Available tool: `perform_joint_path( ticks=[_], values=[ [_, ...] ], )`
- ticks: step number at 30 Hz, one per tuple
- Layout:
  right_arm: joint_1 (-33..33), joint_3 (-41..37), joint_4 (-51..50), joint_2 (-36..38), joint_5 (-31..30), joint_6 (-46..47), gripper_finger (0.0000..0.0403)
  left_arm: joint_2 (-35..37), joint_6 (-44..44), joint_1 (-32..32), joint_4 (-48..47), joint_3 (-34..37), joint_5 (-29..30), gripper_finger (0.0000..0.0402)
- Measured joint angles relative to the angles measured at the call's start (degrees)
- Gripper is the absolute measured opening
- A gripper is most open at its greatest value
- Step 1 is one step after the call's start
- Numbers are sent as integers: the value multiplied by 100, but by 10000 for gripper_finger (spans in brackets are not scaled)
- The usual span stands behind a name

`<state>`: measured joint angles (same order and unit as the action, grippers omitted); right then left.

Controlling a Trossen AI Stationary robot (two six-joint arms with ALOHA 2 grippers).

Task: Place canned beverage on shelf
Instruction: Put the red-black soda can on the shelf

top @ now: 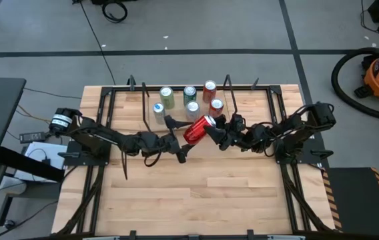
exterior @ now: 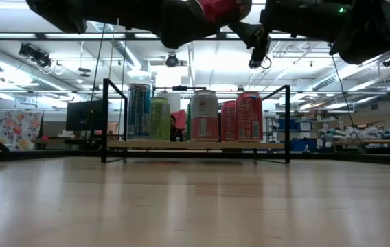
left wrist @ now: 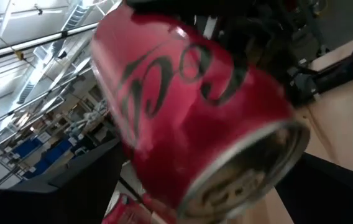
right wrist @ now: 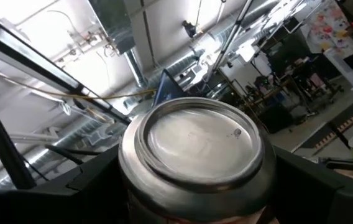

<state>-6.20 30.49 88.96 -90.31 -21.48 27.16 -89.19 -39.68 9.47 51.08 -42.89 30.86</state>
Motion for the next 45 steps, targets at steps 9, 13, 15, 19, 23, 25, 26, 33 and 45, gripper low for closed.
perform_joint_path(
  ticks=[9, 13, 15, 19, 23, 25, 26, 33, 45],
  values=[
    [0, -3, 55, -43, -34, -176, 332, -24, 101, 107, 29, -90, 120, 386],
    [-27, -5, 51, -43, -34, -216, 332, -24, 14, 200, 38, -90, 438, 366],
    [-59, -5, 51, -43, -59, -272, 332, -18, -41, 250, 42, -90, 541, 354],
    [-119, -5, 52, -43, -137, -330, 332, -11, -59, 330, 60, -90, 598, 339],
    [-129, -5, 15, -43, -137, -424, 332, -11, -76, 363, 43, -90, 717, 334],
    [-129, -5, -20, -43, -137, -456, 332, -11, -77, 365, 38, -88, 758, 333],
    [-129, -5, -38, -43, -137, -462, 332, -11, -67, 365, 36, -86, 772, 333],
    [-74, -7, -244, -34, 130, -638, 348, -6, 92, 365, -113, -75, 855, 332],
    [22, -14, -985, 193, 337, -1113, 373, 7, 246, 400, -271, -79, 931, 332]
  ],
)
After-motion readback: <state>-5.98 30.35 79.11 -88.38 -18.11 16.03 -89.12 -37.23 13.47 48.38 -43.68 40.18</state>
